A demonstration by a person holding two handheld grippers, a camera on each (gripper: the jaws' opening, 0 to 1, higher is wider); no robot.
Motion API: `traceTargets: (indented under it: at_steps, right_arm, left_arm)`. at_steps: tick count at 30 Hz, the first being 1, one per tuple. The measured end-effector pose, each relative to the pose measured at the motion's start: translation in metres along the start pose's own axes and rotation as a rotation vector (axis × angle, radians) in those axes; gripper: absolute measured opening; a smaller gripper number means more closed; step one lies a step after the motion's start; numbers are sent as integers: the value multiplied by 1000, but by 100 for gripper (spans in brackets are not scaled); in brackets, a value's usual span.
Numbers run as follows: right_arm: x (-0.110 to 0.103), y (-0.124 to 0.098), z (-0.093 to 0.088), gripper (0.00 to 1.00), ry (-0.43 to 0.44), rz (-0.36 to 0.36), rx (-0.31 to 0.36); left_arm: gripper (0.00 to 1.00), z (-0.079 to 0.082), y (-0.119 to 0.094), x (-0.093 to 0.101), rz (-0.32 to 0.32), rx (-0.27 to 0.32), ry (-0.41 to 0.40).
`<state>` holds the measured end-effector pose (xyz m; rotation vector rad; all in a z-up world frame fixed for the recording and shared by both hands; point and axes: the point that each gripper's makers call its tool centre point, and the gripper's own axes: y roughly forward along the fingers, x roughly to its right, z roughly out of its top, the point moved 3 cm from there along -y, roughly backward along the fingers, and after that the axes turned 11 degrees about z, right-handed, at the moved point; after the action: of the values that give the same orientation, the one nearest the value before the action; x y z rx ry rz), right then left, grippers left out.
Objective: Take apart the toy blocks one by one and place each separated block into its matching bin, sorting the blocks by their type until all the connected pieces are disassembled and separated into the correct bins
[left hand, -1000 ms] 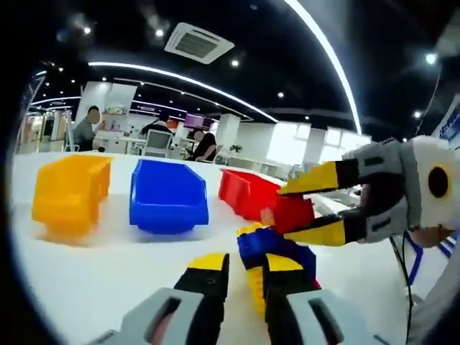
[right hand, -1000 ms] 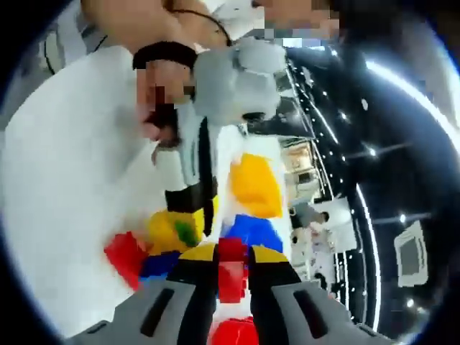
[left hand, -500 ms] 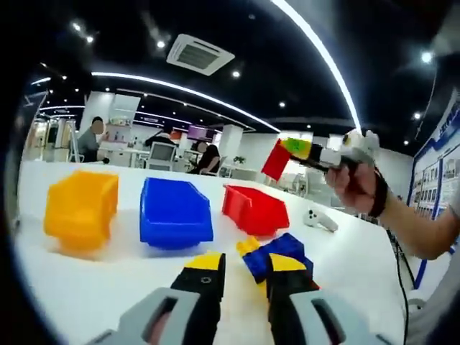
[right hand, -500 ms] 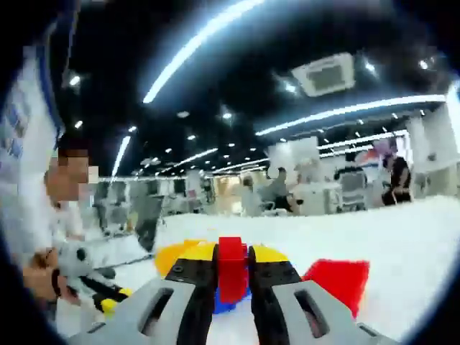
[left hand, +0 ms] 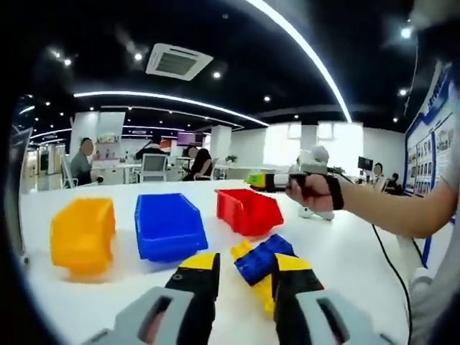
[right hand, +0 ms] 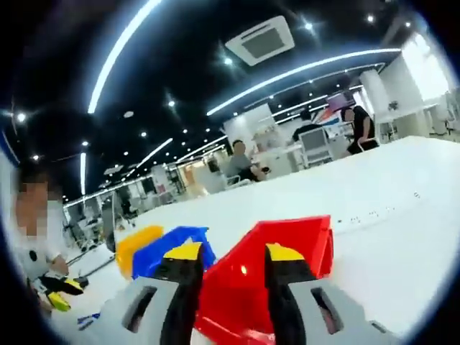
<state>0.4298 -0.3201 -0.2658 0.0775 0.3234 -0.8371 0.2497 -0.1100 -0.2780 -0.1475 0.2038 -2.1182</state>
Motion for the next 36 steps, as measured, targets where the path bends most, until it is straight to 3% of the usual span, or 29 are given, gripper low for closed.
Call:
traceTargets:
  at_steps: [1, 3, 5, 9, 13, 17, 18, 20, 22, 24, 26, 28, 32, 36]
  right_arm:
    - [-2, -2, 2, 45, -43, 7, 13]
    - [-1, -7, 3, 43, -3, -5, 11]
    - [-13, -14, 10, 42, 4, 36, 43]
    - [-59, -33, 8, 41, -88, 168, -10]
    - [-109, -61, -19, 40, -204, 329, -156]
    - [-125, -82, -73, 40, -155, 414, -396]
    - [-132, -84, -83, 40, -146, 447, -424]
    - [-142, -85, -102, 40, -48, 515, -478]
    - [-141, -85, -112, 42, -8, 510, -529]
    - [-137, -82, -117, 43, 3, 492, -541]
    - [-137, -82, -121, 43, 52, 488, -552]
    - [-142, -80, -122, 43, 84, 517, -544]
    - [-148, -76, -127, 44, 139, 564, -524]
    - [-150, -78, -111, 43, 139, 583, -425]
  left_arm:
    - [31, -1, 1, -1, 0, -4, 10]
    - [31, -1, 2, 1, 3, -8, 23]
    - [31, 1, 4, 4, 4, -4, 38]
    - [31, 7, 9, 12, -7, 8, 60]
    - [31, 8, 15, 17, -8, -1, 81]
    - [29, 5, 17, 19, -12, -21, 107]
    - [29, 4, 18, 20, -16, -29, 113]
    - [27, 0, 19, 21, -39, -67, 136]
    - [26, -5, 21, 22, -78, -110, 192]
    - [26, -3, 24, 20, -96, -110, 204]
    - [26, -4, 25, 25, -160, -116, 186]
    - [26, -14, 27, 29, -213, -173, 154]
    - [26, -13, 30, 25, -200, -161, 138]
    - [26, -12, 28, 14, -189, -171, 65]
